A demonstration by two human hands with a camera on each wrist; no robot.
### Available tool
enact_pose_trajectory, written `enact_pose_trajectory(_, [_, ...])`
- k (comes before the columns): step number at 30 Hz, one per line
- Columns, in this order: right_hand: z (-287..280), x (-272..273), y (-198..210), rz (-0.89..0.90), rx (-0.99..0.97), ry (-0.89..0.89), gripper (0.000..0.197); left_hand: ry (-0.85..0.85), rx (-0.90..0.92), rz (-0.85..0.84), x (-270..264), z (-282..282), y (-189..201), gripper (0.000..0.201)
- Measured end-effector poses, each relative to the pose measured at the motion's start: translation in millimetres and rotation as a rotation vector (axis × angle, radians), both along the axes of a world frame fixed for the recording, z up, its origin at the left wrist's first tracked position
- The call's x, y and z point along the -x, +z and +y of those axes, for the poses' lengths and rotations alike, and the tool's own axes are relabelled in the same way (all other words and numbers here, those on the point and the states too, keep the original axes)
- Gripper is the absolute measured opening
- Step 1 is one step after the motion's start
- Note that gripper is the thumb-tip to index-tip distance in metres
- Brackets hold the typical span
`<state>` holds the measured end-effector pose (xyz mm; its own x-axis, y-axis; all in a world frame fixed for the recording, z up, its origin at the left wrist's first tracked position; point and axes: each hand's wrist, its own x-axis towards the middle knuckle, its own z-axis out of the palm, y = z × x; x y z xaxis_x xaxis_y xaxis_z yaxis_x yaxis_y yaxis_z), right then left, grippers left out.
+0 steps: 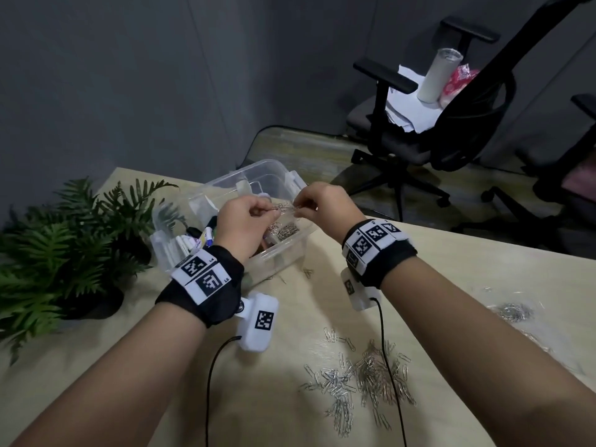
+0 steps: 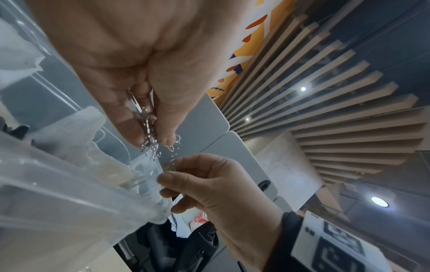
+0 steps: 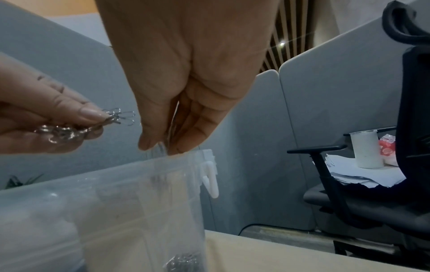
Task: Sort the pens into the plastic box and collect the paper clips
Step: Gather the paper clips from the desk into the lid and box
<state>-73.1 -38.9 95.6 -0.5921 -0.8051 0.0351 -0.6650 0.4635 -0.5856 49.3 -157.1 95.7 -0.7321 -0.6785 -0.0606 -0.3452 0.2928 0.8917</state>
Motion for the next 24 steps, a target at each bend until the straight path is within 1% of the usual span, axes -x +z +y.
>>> enact_pose_trajectory(2, [3,2,0,-0.046,-0.011,0.018,0.023,-0.005,0.002,-0.007,4,3,-2,0.008])
enact_pose_trajectory(4, [10,6,0,-0.094,0.03,0.007,0.025,-0.013,0.046,-0.019,9,6,-3,0.006])
enact_pose_trajectory(7, [26,15,-1,-0.075,0.095,-0.053,0.018,-0.037,0.107,-0.056,21,11,-10,0.008])
enact_pose_trajectory(10, [47,23,-8,-0.066,0.147,-0.155,0.01,-0.079,0.187,-0.121,32,14,-20,0.005])
enact_pose_trajectory(13, [69,26,-22,-0.063,0.076,-0.21,0.012,-0.156,0.225,-0.235,35,16,-28,0.008])
enact_pose_trajectory(15, [81,25,-32,-0.098,0.004,-0.226,0.015,-0.16,0.222,-0.258,33,17,-28,0.012])
enact_pose_trajectory(19, [97,21,-50,-0.186,-0.075,-0.258,0.02,-0.146,0.263,-0.22,28,22,-14,0.032])
enact_pose_trajectory(22, [103,20,-60,-0.2,-0.102,-0.288,0.023,-0.126,0.3,-0.136,18,36,2,0.03])
enact_pose_trajectory(24, [103,20,-68,-0.215,-0.155,-0.287,0.028,-0.175,0.265,-0.05,8,54,5,0.024])
